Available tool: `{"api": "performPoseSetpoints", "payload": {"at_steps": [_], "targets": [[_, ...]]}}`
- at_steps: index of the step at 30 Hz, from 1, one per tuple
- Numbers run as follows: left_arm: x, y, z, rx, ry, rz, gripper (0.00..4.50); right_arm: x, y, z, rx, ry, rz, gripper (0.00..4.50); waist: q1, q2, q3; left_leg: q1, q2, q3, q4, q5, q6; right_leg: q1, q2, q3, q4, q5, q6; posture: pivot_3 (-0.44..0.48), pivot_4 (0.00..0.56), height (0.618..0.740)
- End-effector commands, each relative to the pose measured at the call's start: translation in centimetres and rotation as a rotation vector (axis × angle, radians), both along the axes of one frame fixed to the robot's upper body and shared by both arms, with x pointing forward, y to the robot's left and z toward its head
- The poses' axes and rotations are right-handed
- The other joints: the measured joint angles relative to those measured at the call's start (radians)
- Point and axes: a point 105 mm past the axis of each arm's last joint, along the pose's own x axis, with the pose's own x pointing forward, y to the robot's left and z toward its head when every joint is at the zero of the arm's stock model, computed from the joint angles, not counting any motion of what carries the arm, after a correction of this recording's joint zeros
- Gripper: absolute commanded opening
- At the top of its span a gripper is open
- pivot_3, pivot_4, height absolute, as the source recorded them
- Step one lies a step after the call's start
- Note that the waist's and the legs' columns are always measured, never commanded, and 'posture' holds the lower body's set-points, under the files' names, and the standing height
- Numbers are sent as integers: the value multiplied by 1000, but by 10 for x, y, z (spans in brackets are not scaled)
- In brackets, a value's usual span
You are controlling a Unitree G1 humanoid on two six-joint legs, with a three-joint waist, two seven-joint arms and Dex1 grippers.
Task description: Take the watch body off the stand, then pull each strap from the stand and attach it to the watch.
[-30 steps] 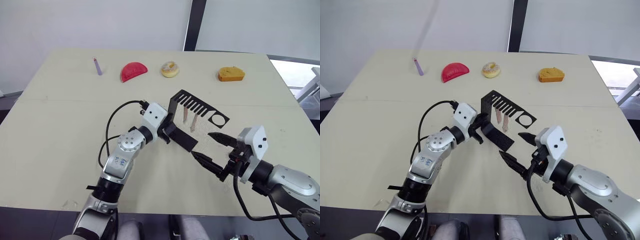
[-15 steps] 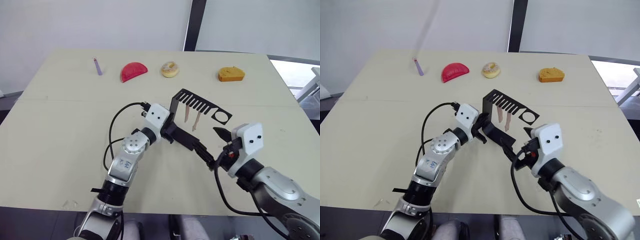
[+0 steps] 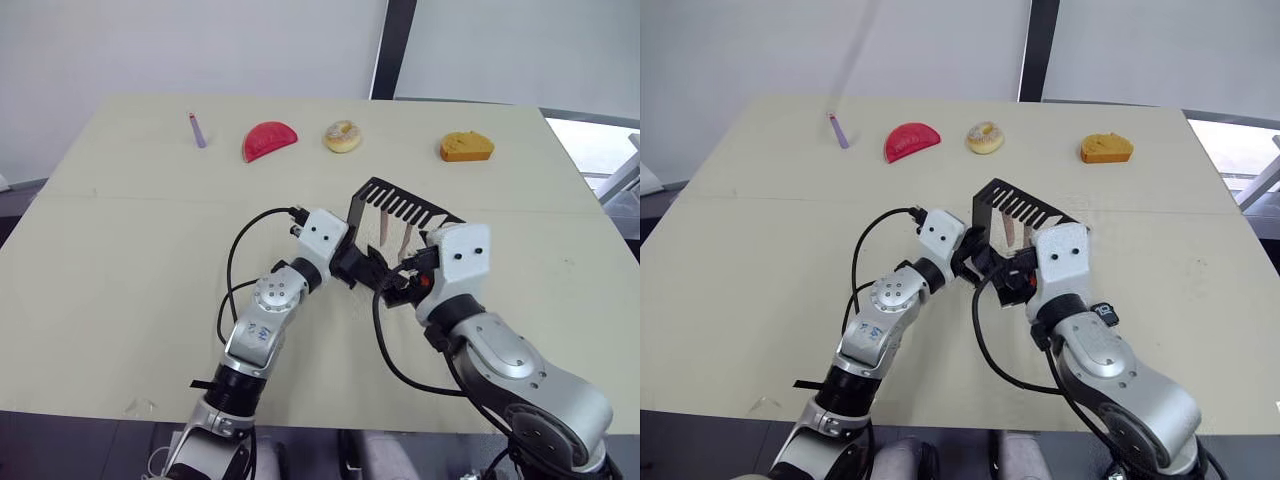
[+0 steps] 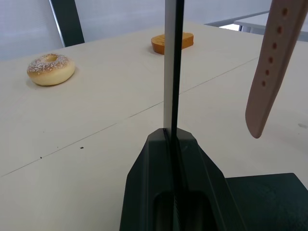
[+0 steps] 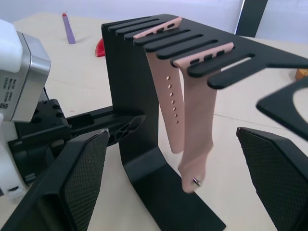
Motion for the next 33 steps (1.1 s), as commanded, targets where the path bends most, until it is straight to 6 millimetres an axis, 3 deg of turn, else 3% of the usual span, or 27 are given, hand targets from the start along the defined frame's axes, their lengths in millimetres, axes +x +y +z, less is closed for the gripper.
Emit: {"api": "performPoseSetpoints", "payload": {"at_steps": [1, 4, 15, 18, 22, 33], "targets": [[-5, -7, 12, -21, -43, -13, 0, 0, -1, 7, -13, -39, -33, 3962, 0, 0, 0, 0, 0, 0, 0, 0, 0, 0, 0, 0, 0, 0, 0, 0, 150, 737], [-4, -6, 13, -21, -42, -9, 0, 2, -1, 9, -37, -52, -38, 2686, -1, 0, 0, 0, 0, 0, 0, 0, 0, 0, 0, 0, 0, 0, 0, 0, 150, 737], [-3, -5, 13, -21, -38, 0, 0, 10, -2, 8, -56, -50, -55, 2686, -2, 0, 0, 0, 0, 0, 1, 0, 0, 0, 0, 0, 2, 0, 0, 0, 150, 737], [-3, -6, 14, -22, -40, 0, 0, 11, -3, 7, -59, -52, -63, 1771, -2, 0, 0, 0, 0, 0, 1, 0, 0, 0, 0, 0, 2, 0, 0, 0, 150, 737], [-3, -6, 14, -21, -39, -1, 0, 9, -1, 12, -87, -83, -51, 26, -2, 0, 0, 0, 0, 0, 1, 0, 0, -1, 0, 0, 2, 0, 0, 0, 150, 737], [1, -8, 16, -19, -35, 4, 0, 4, -4, 23, -142, -160, -56, 26, -2, 0, 0, 0, 0, 0, 0, 0, 0, -1, 0, 0, 2, 0, 0, 0, 150, 737]]}}
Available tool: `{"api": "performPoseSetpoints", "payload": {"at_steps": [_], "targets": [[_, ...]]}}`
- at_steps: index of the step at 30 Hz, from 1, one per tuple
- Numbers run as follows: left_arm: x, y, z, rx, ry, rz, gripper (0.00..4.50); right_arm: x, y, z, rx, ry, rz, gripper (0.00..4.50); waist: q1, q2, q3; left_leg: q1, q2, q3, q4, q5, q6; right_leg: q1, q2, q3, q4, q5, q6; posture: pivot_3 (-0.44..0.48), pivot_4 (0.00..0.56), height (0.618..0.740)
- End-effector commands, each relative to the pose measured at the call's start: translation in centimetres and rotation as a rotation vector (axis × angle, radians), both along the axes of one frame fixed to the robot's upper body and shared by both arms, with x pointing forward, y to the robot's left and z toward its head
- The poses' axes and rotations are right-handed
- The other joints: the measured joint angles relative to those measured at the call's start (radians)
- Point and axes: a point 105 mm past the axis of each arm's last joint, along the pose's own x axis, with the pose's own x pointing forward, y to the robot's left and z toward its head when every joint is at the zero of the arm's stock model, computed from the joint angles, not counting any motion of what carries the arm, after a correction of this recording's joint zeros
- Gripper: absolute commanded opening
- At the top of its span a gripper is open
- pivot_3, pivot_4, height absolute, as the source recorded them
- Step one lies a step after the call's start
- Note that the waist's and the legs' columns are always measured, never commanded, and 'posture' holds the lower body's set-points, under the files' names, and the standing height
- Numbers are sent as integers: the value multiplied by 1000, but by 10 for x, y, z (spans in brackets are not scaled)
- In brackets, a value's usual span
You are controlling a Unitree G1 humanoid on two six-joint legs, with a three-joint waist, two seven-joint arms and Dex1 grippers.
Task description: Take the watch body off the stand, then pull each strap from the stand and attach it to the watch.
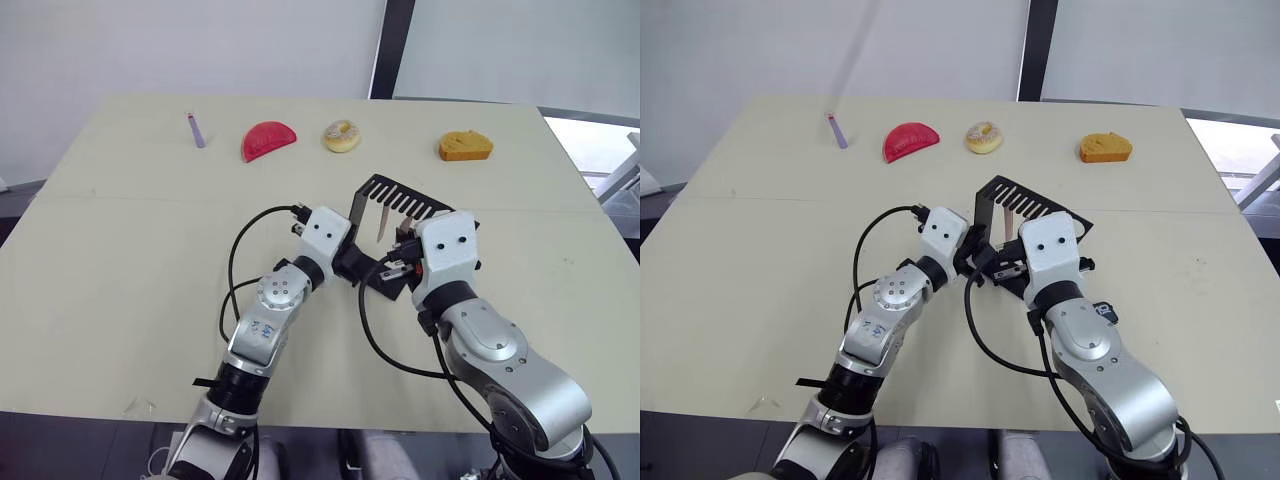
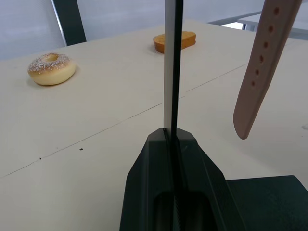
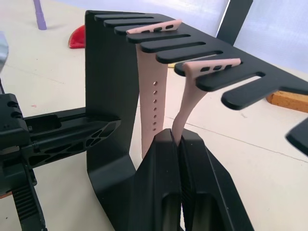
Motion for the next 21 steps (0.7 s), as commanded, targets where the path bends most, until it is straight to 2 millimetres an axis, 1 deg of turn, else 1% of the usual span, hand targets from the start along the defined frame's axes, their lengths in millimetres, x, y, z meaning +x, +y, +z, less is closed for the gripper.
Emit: {"api": "performPoseSetpoints", "payload": {"at_steps": [1, 7, 13, 19, 21], "targets": [[-2, -6, 13, -18, -42, -15, 0, -9, 0, 23, -21, -119, 11, 26, 0, 0, 0, 0, 0, 0, 0, 0, 0, 0, 0, 0, 0, 0, 0, 0, 150, 737], [-6, -3, 10, -16, -43, -9, 0, -17, 1, 21, -48, -125, 19, 26, 0, 0, 0, 0, 0, 0, 0, 0, 0, 0, 0, 0, 0, 0, 0, 0, 150, 737], [-5, -2, 9, -15, -45, -3, 0, -22, 2, 22, -75, -132, 59, 26, 0, 0, 0, 0, 0, 0, 1, 0, 0, 0, 0, 0, 0, 0, 0, 0, 150, 737], [-4, -5, 9, -18, -46, -5, 0, -28, -6, 18, -90, -129, 117, 26, 0, 0, 0, 0, 0, 0, 0, 0, 0, 0, 0, 0, 0, 0, 0, 0, 150, 737], [-1, -6, 12, -18, -46, -6, 0, -30, -10, 18, -105, -120, 152, 26, 1, 0, 0, 0, 0, 0, 0, 0, 0, 0, 0, 0, 0, 0, 0, 0, 150, 737]]}}
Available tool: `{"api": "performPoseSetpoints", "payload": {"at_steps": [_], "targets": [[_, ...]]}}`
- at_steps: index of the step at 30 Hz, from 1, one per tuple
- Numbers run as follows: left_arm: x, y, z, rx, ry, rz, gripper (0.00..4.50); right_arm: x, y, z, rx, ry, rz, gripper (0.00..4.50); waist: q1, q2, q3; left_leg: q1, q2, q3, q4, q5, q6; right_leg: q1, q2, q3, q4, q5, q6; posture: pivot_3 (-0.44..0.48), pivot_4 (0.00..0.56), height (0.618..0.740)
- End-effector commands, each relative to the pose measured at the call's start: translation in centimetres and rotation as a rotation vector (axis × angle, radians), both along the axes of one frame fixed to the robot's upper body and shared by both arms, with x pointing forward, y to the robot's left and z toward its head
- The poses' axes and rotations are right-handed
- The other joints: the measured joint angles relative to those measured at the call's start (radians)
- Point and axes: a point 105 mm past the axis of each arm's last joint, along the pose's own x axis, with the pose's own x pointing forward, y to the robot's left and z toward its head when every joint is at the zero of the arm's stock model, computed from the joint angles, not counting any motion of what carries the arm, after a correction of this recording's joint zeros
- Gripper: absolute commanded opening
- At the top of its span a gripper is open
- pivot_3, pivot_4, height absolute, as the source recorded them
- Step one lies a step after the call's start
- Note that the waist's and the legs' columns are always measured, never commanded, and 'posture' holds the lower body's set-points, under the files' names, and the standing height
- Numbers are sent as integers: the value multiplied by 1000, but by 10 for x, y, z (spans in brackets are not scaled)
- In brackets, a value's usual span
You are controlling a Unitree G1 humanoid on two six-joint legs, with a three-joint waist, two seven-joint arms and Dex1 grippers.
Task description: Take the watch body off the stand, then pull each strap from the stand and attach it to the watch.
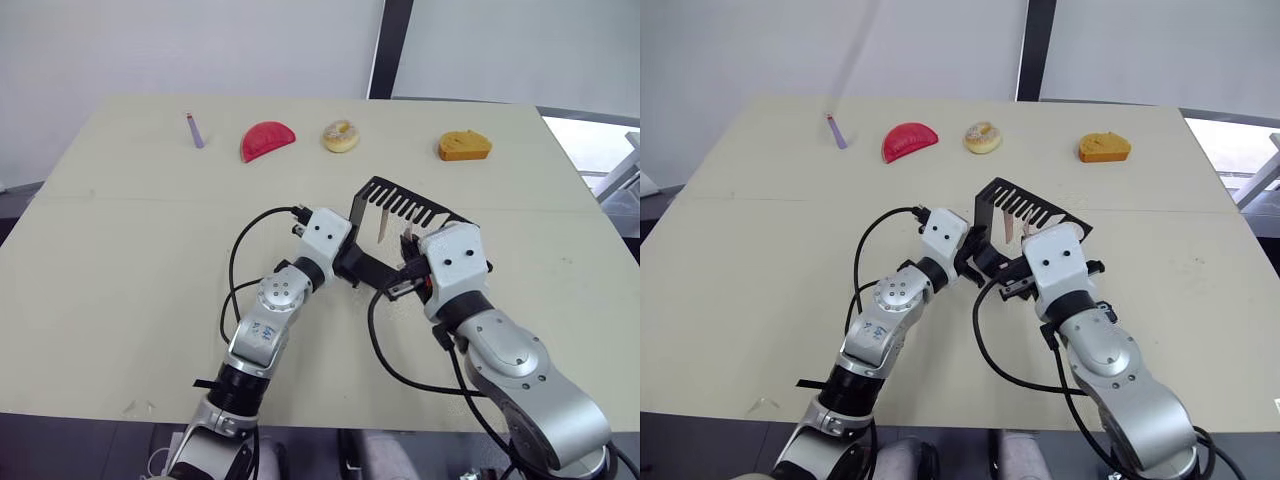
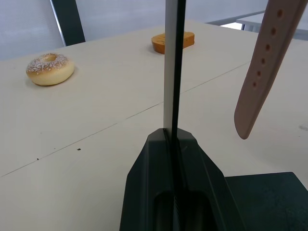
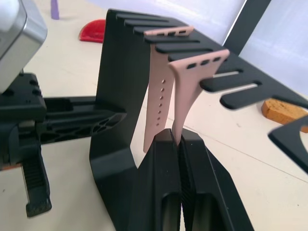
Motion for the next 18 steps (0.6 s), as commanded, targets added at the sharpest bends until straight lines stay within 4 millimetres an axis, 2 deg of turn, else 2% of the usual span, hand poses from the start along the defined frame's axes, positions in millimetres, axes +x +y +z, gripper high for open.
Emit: {"api": "performPoseSetpoints", "payload": {"at_steps": [1, 8, 18], "targets": [[3, -6, 14, -17, -42, -7, 0, -17, 1, 23, 0, -91, 103, 26, 0, 0, 0, 0, 0, 0, 0, 0, 0, 0, 0, 0, 0, 0, 0, 0, 150, 737], [9, -4, 11, -9, -25, 1, 0, -31, 1, 13, 101, 8, 260, 26, -2, 0, 0, 1, 0, 0, -2, 0, 0, 0, 0, 1, 0, 0, 0, 0, 150, 737], [4, 0, 8, 13, -43, -7, 0, -34, -6, 7, 123, 78, 324, 26, -1, 0, 0, 1, 0, 0, 0, 0, 0, 0, 0, 1, 1, 0, 0, 0, 150, 737]]}}
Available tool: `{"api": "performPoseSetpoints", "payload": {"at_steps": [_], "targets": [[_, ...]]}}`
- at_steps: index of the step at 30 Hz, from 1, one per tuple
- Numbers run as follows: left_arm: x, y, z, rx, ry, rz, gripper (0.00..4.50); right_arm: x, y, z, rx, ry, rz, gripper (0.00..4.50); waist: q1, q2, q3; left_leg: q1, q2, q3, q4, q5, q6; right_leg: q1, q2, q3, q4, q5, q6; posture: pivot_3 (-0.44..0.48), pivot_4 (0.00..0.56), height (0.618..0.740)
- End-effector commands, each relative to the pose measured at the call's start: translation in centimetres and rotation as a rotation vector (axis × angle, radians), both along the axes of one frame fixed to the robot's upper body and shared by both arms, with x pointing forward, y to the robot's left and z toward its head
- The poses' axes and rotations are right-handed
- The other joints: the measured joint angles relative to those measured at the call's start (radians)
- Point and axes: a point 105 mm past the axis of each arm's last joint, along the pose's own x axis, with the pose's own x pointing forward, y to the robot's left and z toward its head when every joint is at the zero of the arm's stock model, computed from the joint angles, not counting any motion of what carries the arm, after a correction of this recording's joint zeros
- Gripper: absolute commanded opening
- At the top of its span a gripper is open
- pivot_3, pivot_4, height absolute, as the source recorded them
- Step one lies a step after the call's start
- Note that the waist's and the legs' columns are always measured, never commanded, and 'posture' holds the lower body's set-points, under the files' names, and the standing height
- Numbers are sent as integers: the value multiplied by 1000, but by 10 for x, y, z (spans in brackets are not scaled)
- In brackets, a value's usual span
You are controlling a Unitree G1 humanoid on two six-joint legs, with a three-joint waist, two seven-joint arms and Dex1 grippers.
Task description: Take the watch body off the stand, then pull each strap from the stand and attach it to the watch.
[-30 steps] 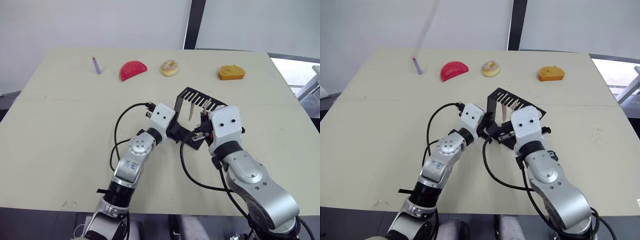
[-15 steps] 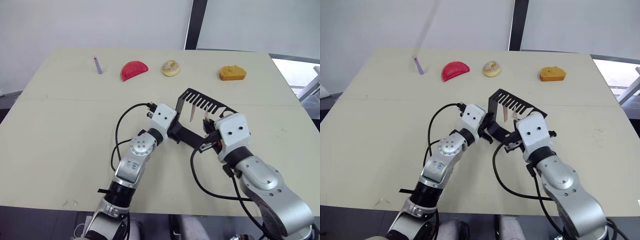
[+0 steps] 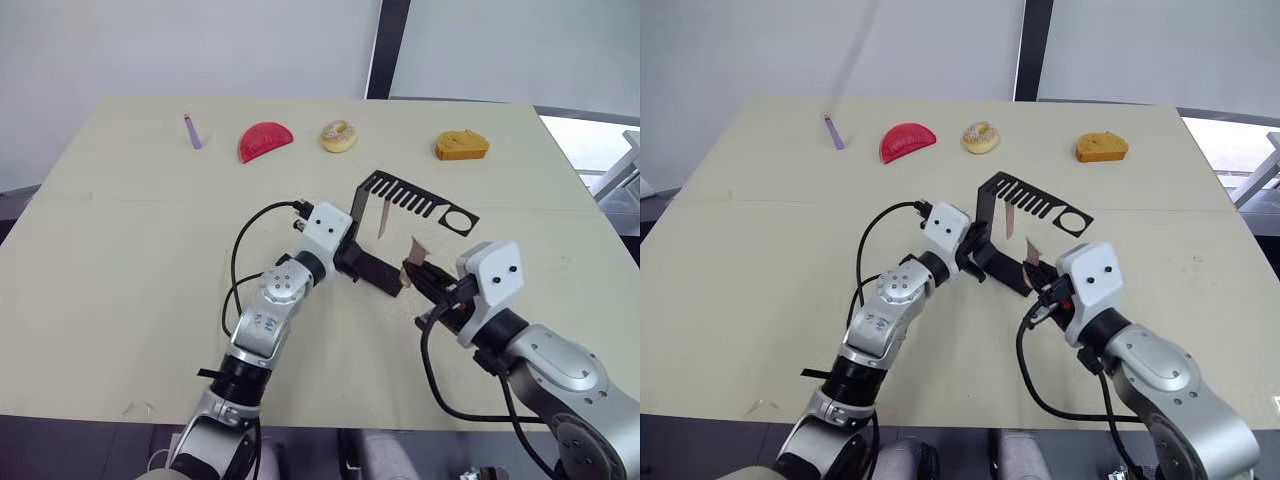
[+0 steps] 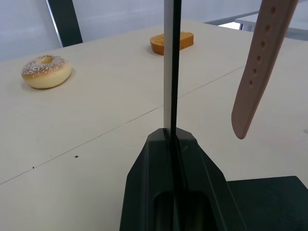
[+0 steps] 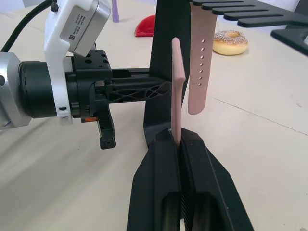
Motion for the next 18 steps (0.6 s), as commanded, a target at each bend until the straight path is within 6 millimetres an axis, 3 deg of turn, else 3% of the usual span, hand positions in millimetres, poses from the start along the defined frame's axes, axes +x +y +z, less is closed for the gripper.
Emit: {"api": "performPoseSetpoints", "payload": {"at_steps": [1, 3, 4, 7, 12, 18], "targets": [[-6, 0, 8, 7, -52, -7, 0, -10, 5, 14, -2, -65, 65, 26, 0, 0, 0, 0, 0, 0, 0, 0, 0, 0, 0, 0, 0, 0, 0, 0, 150, 737], [-8, 1, 9, 2, -55, -16, 0, -9, 4, 13, -7, -56, 82, 26, 0, 0, 0, 0, 0, 0, 0, 0, 0, 0, 0, 0, 0, 0, 0, 0, 150, 737], [-9, 2, 9, 0, -54, -23, 613, -9, 4, 13, -9, -52, 92, 0, 0, 0, 0, 0, 0, 0, 0, 0, 0, 0, 0, 0, 0, 0, 0, 0, 150, 737], [-13, 6, 9, 4, -51, -47, 1784, -9, 5, 12, -14, -42, 128, 0, 0, 0, 0, 0, 0, 0, 0, 0, 0, 0, 0, 0, 0, 0, 0, 0, 150, 737], [-25, 25, 6, 16, 21, -126, 4289, -10, 5, 11, -8, -5, 222, 0, 0, 0, 0, 0, 0, 0, 0, 0, 0, 0, 0, 0, 0, 0, 0, 0, 150, 737], [-53, 61, 8, -10, 138, -368, 4407, -14, 8, 10, 55, 110, 416, 0, -2, 0, 0, 0, 0, 0, 0, 0, 0, 0, 0, 0, 1, 0, 0, 0, 150, 737]]}}
